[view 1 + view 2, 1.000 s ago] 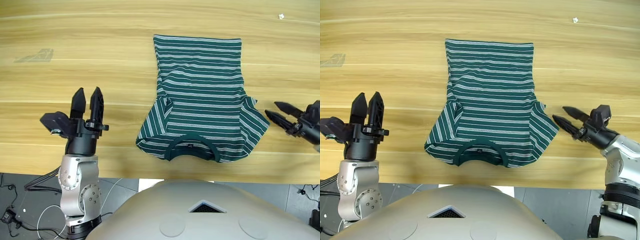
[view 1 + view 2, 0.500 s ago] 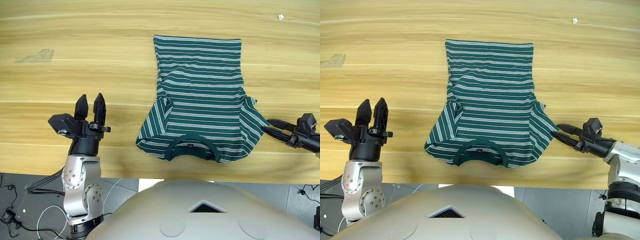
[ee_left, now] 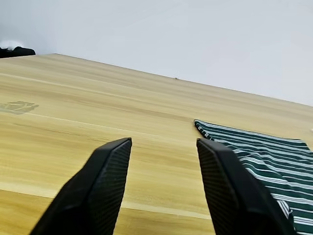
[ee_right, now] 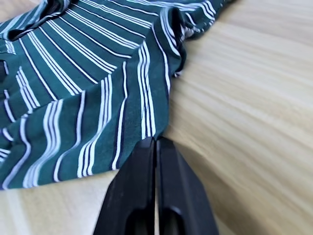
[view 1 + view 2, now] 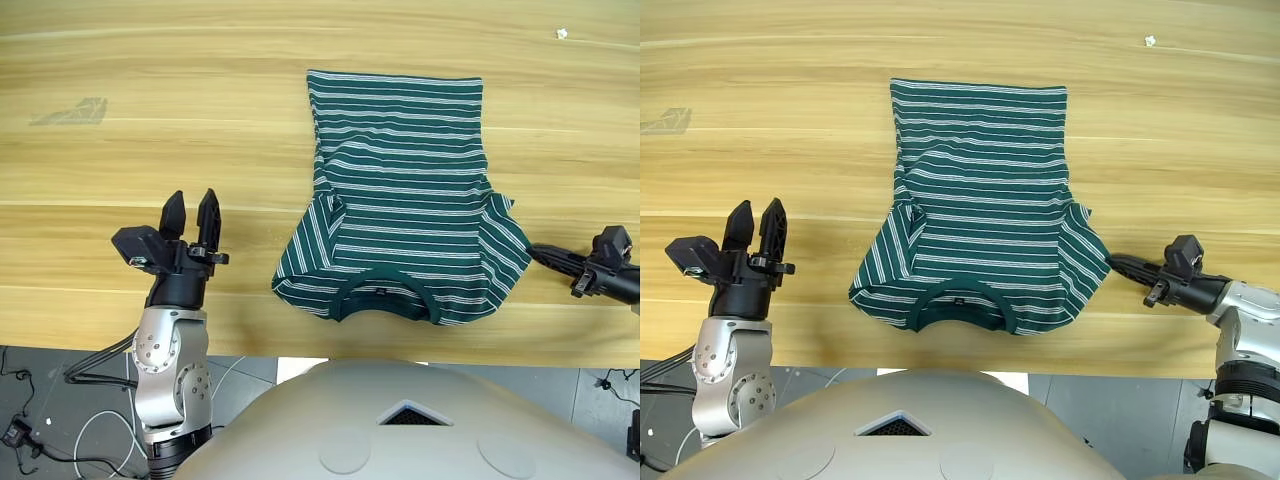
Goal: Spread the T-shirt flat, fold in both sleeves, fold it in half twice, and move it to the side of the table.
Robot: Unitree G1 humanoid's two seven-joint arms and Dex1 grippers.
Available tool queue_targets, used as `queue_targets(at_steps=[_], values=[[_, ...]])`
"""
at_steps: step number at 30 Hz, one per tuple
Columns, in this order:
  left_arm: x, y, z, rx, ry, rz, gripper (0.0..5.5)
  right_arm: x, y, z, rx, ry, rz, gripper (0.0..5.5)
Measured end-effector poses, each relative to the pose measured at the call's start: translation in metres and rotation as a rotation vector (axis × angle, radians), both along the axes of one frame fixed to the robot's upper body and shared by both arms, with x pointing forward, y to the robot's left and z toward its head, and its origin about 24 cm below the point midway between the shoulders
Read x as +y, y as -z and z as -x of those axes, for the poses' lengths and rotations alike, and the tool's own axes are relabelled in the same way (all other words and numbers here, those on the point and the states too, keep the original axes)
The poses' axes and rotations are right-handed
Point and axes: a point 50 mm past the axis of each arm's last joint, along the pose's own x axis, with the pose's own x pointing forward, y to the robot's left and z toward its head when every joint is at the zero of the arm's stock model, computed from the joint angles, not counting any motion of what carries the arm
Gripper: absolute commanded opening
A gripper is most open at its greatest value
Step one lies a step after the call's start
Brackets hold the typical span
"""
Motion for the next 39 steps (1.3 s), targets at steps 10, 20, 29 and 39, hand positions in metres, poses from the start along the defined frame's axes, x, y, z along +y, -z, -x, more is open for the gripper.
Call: queue_targets(at_steps=[10,20,29,39], values=[[-0.007,0.002,-0.002,-0.002,0.023,0.008,2.5,0.039,-0.047,-0.02,-0.212,-0.195,-0.068,0.03],[-0.011,0.007,-0.001,0.025,0.041,-0.017,2.5,0.089,-0.028,-0.014,-0.241,-0.398,0.089,0.03],[-0.015,0.012,-0.002,0.044,0.068,-0.033,2.5,0.101,-0.02,-0.017,-0.256,-0.385,0.116,0.42],[-0.019,0.012,-0.001,0.037,0.119,-0.066,2.5,0.11,-0.03,-0.001,-0.151,-0.425,-0.113,2.11]])
